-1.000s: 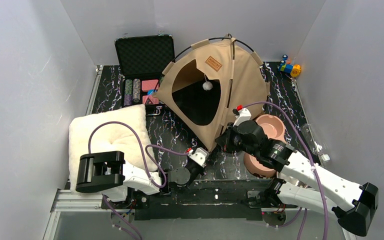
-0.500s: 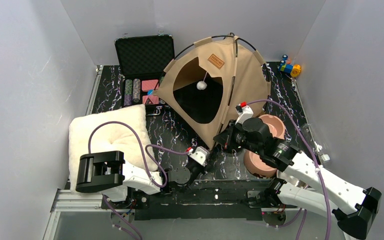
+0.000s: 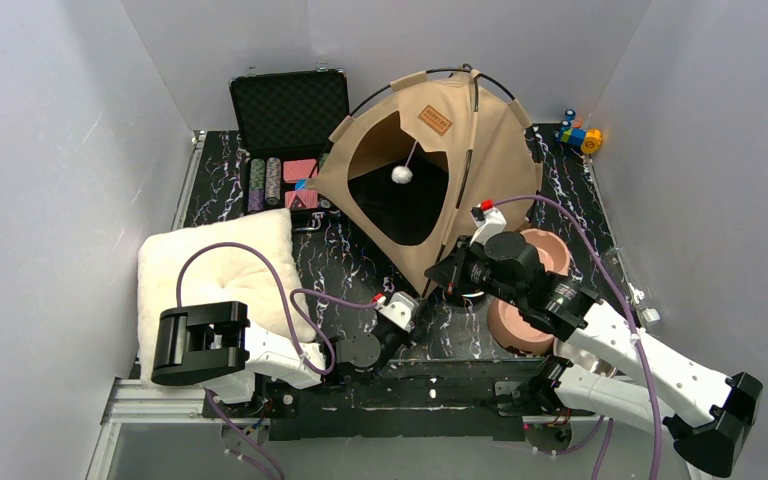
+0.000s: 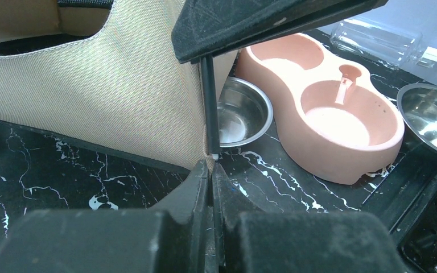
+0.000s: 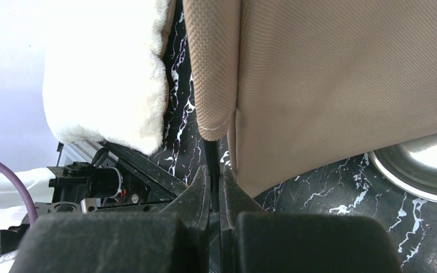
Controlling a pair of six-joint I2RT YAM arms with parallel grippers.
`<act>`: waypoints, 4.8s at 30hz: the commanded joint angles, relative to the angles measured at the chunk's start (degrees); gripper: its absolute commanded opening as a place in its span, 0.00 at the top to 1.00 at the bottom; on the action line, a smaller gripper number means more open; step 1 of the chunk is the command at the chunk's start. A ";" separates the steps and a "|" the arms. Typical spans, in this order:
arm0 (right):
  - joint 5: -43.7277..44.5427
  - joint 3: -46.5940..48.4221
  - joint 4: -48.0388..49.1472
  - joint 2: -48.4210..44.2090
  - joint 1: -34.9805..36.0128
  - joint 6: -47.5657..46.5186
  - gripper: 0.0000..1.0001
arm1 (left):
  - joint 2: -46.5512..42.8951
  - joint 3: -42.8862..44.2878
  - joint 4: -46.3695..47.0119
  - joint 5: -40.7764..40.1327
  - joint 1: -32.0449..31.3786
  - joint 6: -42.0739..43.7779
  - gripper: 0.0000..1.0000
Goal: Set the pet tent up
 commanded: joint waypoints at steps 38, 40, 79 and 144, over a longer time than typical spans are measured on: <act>11.34 1.94 14.48 1.28 -5.17 -1.05 0.99 | -0.17 -3.94 -6.27 0.55 -3.73 -1.17 1.00; 11.32 1.14 14.46 1.25 -5.17 -0.87 0.99 | -0.13 -3.95 -6.25 0.48 -3.75 -1.22 1.00; 6.80 -4.04 20.27 7.55 -2.25 3.00 0.99 | -1.17 -5.33 -4.83 -0.99 -3.77 -2.12 1.00; 8.84 -3.74 14.28 21.14 4.29 -12.37 0.99 | -45.51 1.72 -58.43 27.59 23.08 -18.42 0.16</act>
